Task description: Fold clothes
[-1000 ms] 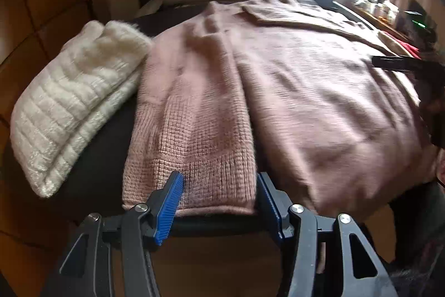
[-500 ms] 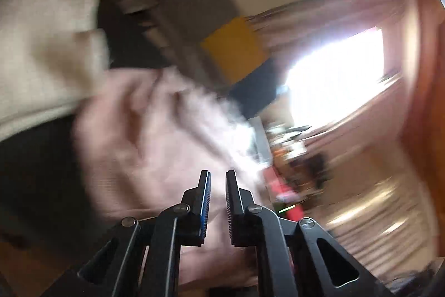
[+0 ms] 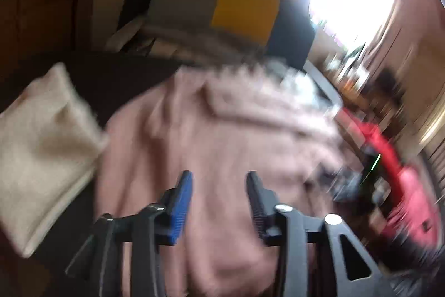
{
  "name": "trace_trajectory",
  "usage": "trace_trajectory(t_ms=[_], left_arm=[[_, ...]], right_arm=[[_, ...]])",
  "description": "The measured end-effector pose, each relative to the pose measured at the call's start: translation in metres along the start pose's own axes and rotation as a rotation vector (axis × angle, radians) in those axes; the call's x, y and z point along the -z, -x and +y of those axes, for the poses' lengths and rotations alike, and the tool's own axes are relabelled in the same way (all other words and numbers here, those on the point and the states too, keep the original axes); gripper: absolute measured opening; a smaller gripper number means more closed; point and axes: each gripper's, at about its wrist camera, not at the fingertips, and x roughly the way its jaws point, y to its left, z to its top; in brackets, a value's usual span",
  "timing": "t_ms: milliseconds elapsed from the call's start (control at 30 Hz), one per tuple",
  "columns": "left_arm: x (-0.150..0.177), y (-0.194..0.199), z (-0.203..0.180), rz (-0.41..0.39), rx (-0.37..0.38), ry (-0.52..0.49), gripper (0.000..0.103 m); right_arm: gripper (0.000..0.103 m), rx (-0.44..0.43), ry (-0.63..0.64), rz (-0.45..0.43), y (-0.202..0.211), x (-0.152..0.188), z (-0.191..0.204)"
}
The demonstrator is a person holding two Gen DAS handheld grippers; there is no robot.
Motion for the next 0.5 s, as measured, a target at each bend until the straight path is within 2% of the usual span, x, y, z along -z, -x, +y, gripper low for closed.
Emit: trace_trajectory(t_ms=[33,100,200,367,500], left_arm=[[0.016,-0.005,0.005,0.051,-0.033,0.006,0.059],[0.035,-0.018,0.011,0.113,-0.091,0.015,0.059],[0.058,-0.032,0.016,0.178,-0.136,-0.001,0.059],[0.070,-0.040,0.012,0.189,-0.228,-0.092,0.059],[0.073,-0.041,0.012,0.184,-0.273,-0.132,0.059]], right_arm=[[0.103,-0.014,-0.013,-0.006,0.001,0.000,-0.002],[0.103,-0.036,-0.034,-0.016,0.002,0.000,-0.005],[0.103,-0.043,-0.041,-0.020,0.001,-0.001,-0.005],[0.103,-0.031,-0.031,-0.016,0.001,-0.001,-0.003],[0.103,-0.020,-0.023,-0.012,0.000,-0.001,-0.002]])
